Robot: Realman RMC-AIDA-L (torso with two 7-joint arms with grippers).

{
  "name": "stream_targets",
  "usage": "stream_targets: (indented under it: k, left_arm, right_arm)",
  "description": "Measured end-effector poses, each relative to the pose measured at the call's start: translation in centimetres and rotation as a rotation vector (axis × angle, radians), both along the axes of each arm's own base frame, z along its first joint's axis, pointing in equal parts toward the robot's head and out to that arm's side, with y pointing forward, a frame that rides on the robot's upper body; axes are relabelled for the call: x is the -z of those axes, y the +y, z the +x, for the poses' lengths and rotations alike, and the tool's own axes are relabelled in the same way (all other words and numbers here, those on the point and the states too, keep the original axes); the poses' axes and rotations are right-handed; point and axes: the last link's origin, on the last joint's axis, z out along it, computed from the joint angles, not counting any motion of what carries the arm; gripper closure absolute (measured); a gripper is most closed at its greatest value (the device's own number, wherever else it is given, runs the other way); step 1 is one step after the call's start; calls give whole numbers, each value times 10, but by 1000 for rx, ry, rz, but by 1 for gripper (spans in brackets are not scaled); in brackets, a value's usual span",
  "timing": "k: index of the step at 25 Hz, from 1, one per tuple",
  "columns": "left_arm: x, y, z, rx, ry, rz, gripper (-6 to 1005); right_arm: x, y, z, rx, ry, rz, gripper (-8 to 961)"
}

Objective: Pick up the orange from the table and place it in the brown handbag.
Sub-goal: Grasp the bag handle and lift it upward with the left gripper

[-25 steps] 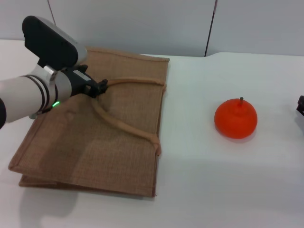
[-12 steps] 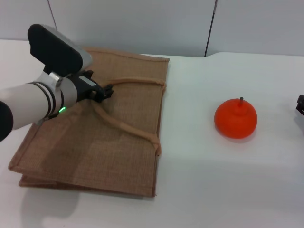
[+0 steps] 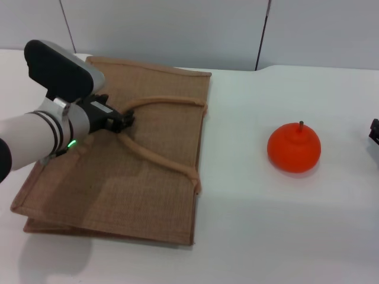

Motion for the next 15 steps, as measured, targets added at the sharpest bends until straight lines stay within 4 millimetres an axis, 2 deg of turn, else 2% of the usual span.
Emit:
stream_targets:
  k: [7, 15]
  left_arm:
    - [3, 1, -4, -1, 6, 9, 311]
    - [12, 4, 1, 21, 17, -5, 319]
  right_arm:
    - [0, 1, -1, -2, 0, -2, 75]
    - [0, 2, -1, -1, -1, -2, 75]
